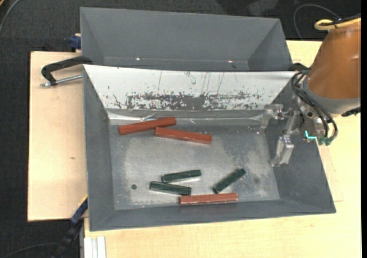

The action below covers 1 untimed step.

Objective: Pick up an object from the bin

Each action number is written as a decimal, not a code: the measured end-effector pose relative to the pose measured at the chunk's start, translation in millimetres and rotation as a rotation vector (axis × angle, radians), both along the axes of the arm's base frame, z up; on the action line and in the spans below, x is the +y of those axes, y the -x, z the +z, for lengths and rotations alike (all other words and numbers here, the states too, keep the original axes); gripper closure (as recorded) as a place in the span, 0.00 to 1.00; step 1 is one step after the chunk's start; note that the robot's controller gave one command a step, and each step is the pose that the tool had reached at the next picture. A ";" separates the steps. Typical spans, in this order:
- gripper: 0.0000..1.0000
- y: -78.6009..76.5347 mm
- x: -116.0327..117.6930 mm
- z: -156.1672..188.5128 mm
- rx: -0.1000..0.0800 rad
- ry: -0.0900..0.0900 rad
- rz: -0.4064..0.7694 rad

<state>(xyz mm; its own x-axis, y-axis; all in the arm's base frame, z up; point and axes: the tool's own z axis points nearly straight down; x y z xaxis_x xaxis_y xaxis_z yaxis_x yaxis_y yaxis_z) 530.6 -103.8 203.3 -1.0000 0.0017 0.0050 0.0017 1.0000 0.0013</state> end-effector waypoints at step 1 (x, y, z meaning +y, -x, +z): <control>0.00 24.2 54.0 -102.0 0.002 -0.003 0.173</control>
Offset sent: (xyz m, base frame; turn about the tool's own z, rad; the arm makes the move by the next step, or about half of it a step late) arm -0.0229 0.0511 -0.0989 -0.1708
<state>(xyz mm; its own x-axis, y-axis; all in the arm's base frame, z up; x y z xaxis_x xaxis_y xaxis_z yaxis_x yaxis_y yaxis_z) 506.4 -49.7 101.3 -0.9853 -0.1708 0.0062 -0.1708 0.9853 0.0045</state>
